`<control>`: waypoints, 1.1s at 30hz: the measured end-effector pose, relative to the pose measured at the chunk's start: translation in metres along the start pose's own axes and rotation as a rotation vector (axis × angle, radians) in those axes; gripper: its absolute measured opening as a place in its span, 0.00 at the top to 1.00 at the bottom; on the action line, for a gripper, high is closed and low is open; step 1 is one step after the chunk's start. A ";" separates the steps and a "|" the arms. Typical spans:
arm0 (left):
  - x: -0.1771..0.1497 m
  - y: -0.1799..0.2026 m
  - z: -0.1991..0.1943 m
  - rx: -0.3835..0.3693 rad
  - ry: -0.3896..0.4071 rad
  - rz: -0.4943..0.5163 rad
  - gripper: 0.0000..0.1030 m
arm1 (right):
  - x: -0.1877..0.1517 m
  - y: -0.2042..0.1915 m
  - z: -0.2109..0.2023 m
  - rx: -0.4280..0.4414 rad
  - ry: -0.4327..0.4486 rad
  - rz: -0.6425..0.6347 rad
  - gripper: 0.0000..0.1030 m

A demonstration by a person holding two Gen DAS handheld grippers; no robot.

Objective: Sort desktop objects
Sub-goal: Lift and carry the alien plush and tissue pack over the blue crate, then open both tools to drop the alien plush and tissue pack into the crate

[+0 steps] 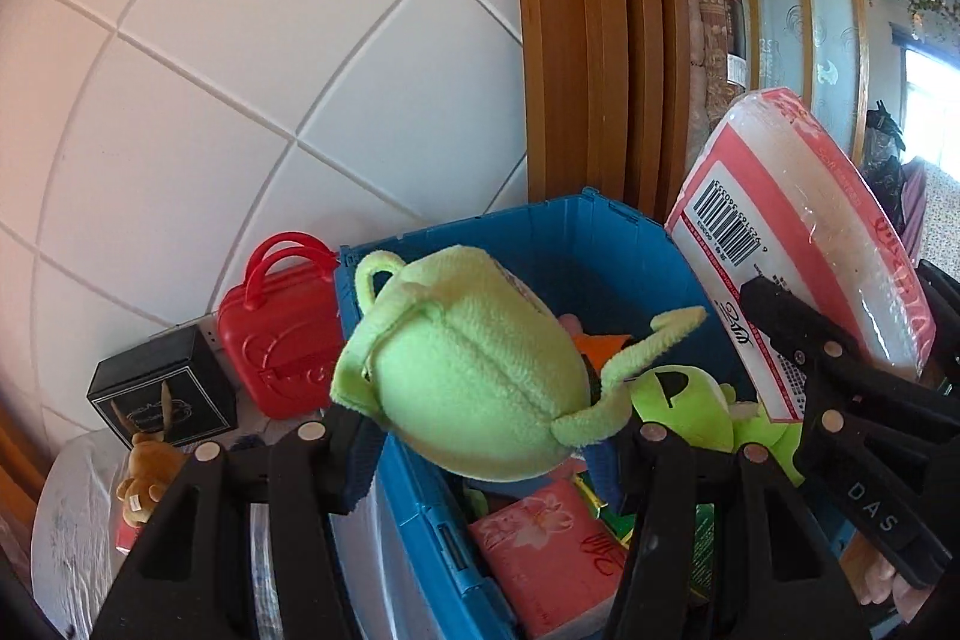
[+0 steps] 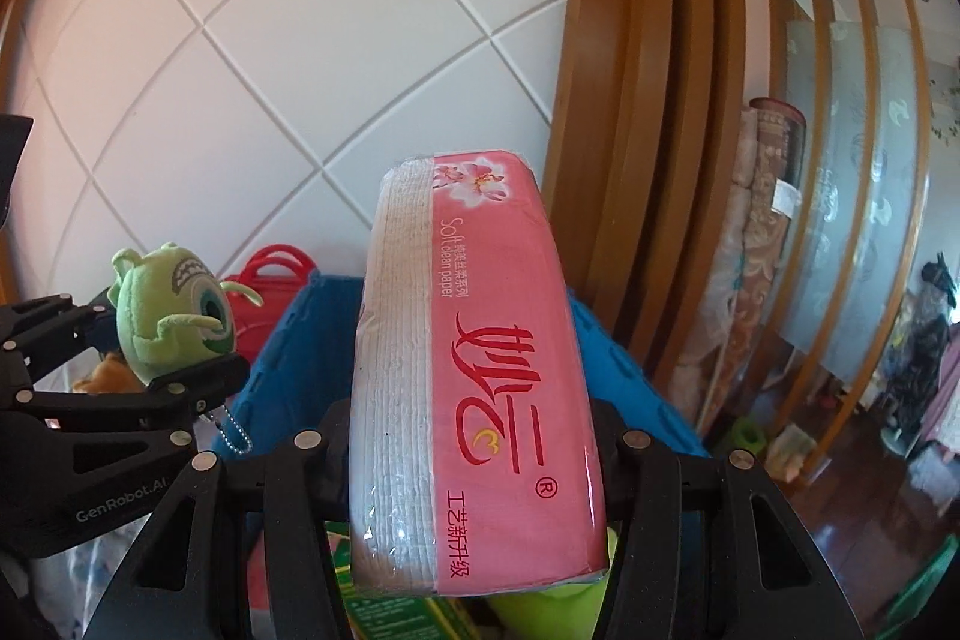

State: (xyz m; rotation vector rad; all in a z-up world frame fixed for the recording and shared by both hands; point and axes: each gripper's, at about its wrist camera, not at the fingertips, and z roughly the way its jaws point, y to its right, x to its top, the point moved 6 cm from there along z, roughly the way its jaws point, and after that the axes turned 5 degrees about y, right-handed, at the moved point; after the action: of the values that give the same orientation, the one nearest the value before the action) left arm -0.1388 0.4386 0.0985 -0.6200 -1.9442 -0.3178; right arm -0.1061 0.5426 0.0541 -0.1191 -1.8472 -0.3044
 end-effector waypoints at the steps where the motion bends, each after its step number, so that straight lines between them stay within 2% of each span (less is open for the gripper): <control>1: 0.001 0.002 0.005 0.003 -0.012 -0.002 0.46 | -0.001 0.004 0.004 0.001 -0.004 -0.002 0.49; 11: -0.002 0.023 0.027 0.013 -0.062 0.004 0.44 | -0.003 0.017 0.030 0.009 -0.004 -0.041 0.49; 14: -0.002 0.021 0.030 0.026 -0.072 0.009 0.39 | -0.002 0.020 0.033 0.003 0.003 -0.052 0.49; 18: -0.004 0.021 0.032 0.056 -0.079 0.028 0.21 | -0.003 0.024 0.038 0.004 -0.002 -0.043 0.47; 21: -0.005 0.020 0.030 0.055 -0.078 0.031 0.20 | -0.003 0.028 0.036 -0.006 0.006 -0.037 0.38; 23: -0.006 0.018 0.028 0.058 -0.077 0.033 0.20 | 0.000 0.030 0.032 -0.013 0.020 -0.039 0.16; 25: -0.008 0.017 0.025 0.058 -0.075 0.033 0.20 | 0.004 0.030 0.024 -0.024 0.044 -0.047 0.07; 29: -0.011 0.013 0.019 0.059 -0.068 0.026 0.20 | 0.009 0.030 0.011 -0.057 0.071 -0.079 0.01; 33: -0.014 0.011 0.008 0.061 -0.056 0.022 0.20 | 0.008 0.023 -0.006 -0.069 0.089 -0.096 0.01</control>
State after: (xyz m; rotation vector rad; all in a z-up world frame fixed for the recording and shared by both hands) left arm -0.1339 0.4473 0.0825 -0.6161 -1.9916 -0.2285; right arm -0.0978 0.5629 0.0671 -0.0631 -1.7575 -0.4337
